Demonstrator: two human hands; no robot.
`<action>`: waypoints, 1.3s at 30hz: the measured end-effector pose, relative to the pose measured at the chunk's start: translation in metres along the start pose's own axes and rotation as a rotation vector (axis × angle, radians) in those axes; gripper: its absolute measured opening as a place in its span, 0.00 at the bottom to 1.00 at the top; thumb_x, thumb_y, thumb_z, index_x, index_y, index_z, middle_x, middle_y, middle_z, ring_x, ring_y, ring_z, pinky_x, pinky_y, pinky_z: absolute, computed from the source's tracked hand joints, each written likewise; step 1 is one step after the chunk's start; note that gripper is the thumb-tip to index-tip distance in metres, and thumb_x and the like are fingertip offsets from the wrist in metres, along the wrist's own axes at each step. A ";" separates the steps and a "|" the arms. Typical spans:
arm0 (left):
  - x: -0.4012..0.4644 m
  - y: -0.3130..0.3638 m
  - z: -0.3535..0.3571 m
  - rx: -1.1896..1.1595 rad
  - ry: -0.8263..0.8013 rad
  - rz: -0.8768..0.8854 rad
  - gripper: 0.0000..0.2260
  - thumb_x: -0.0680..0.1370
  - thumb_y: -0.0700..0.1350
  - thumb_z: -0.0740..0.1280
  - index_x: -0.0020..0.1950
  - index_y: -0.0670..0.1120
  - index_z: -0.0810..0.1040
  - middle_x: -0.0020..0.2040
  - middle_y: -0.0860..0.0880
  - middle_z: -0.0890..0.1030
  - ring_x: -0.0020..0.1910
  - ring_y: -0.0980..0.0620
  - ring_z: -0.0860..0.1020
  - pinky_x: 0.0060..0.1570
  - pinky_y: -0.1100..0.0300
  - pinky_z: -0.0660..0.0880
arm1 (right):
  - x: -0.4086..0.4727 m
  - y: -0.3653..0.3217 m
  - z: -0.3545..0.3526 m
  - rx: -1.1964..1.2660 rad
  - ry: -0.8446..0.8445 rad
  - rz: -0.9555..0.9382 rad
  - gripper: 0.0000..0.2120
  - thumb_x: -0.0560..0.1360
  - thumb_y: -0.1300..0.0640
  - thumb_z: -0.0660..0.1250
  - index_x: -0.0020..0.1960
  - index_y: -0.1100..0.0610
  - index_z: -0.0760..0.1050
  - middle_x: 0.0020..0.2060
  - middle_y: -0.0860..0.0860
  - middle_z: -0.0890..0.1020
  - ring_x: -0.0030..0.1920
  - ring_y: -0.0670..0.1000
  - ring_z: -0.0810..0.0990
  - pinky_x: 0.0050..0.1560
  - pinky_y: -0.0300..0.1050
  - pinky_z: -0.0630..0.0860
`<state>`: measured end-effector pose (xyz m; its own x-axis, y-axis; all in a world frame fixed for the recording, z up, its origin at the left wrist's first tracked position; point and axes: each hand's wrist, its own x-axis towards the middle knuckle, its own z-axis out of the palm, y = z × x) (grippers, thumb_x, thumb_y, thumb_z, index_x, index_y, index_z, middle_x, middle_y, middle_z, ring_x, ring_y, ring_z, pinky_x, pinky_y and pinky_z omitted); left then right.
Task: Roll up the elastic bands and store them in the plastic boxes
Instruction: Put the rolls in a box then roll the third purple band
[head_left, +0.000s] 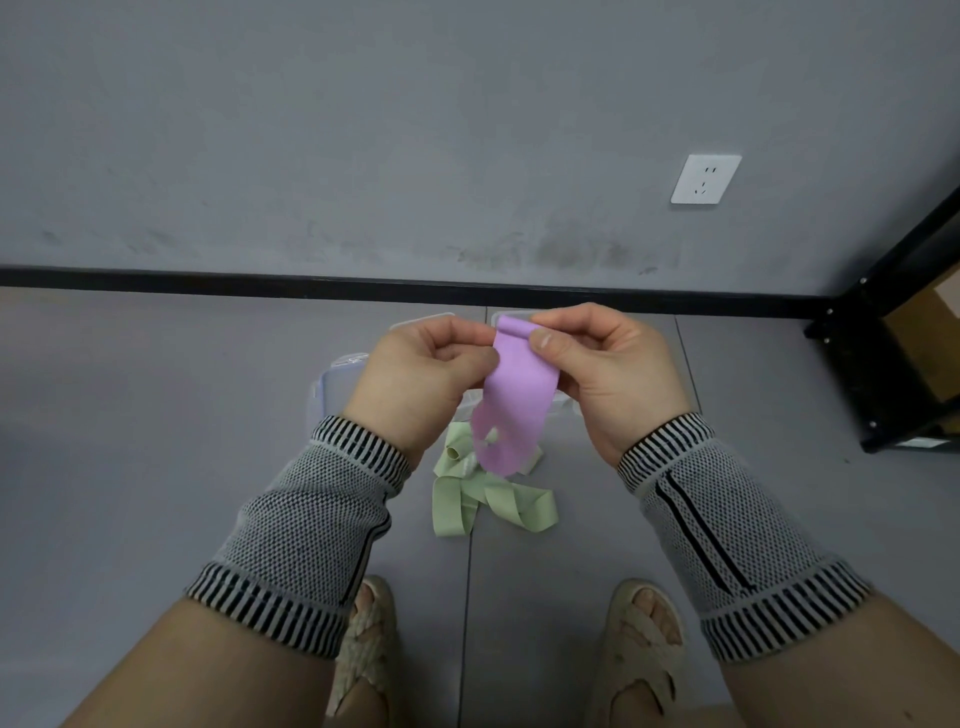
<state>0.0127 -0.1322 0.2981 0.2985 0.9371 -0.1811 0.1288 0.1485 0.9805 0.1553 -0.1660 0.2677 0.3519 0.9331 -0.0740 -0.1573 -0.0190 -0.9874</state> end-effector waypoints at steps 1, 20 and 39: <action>0.000 0.000 0.000 0.006 0.008 0.000 0.08 0.74 0.31 0.65 0.42 0.43 0.79 0.24 0.55 0.77 0.23 0.63 0.73 0.25 0.73 0.67 | 0.000 -0.001 0.000 0.003 0.002 -0.009 0.05 0.72 0.69 0.69 0.43 0.60 0.80 0.46 0.64 0.84 0.47 0.60 0.82 0.52 0.58 0.79; 0.005 -0.003 -0.005 -0.098 0.047 -0.026 0.06 0.74 0.35 0.68 0.40 0.43 0.75 0.29 0.49 0.77 0.22 0.60 0.71 0.24 0.69 0.67 | -0.004 -0.002 0.006 -0.144 -0.063 -0.097 0.11 0.72 0.68 0.70 0.44 0.52 0.80 0.43 0.53 0.85 0.46 0.50 0.83 0.50 0.48 0.80; 0.008 -0.006 -0.005 -0.134 0.046 0.031 0.08 0.72 0.31 0.68 0.39 0.43 0.76 0.30 0.49 0.76 0.23 0.59 0.71 0.26 0.69 0.68 | -0.003 0.000 0.004 -0.163 0.000 -0.046 0.06 0.71 0.63 0.72 0.45 0.54 0.80 0.39 0.54 0.85 0.43 0.53 0.85 0.49 0.56 0.81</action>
<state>0.0090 -0.1244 0.2914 0.2560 0.9550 -0.1497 -0.0078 0.1569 0.9876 0.1508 -0.1679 0.2681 0.3549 0.9345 -0.0283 0.0104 -0.0342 -0.9994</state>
